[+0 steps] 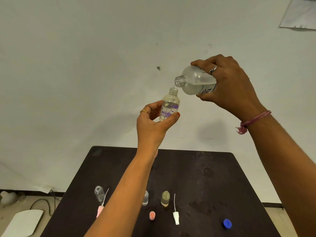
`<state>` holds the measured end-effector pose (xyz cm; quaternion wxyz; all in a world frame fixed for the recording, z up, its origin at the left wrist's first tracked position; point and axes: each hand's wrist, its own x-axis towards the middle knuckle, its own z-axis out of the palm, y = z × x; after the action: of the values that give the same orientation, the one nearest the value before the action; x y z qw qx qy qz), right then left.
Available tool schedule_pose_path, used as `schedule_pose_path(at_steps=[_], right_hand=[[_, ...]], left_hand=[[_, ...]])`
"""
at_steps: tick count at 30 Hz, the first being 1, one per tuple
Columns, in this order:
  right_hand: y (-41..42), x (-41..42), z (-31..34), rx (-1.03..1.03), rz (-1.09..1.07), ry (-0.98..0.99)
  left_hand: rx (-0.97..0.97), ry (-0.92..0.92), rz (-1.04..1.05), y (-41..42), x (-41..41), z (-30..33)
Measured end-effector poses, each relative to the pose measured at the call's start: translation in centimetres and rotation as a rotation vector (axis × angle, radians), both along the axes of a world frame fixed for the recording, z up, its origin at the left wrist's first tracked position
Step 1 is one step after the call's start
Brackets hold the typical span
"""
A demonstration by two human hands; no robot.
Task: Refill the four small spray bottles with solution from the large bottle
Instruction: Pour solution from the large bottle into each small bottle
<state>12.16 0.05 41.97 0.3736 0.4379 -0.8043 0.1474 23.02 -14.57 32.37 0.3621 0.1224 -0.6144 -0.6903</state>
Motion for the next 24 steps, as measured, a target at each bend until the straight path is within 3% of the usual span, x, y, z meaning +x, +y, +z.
schedule_pose_path(at_steps=[24], right_hand=[[0.19,0.18,0.06,-0.001,0.003,-0.003]], left_hand=[[0.001,-0.002,-0.012,0.19,0.12,-0.02]])
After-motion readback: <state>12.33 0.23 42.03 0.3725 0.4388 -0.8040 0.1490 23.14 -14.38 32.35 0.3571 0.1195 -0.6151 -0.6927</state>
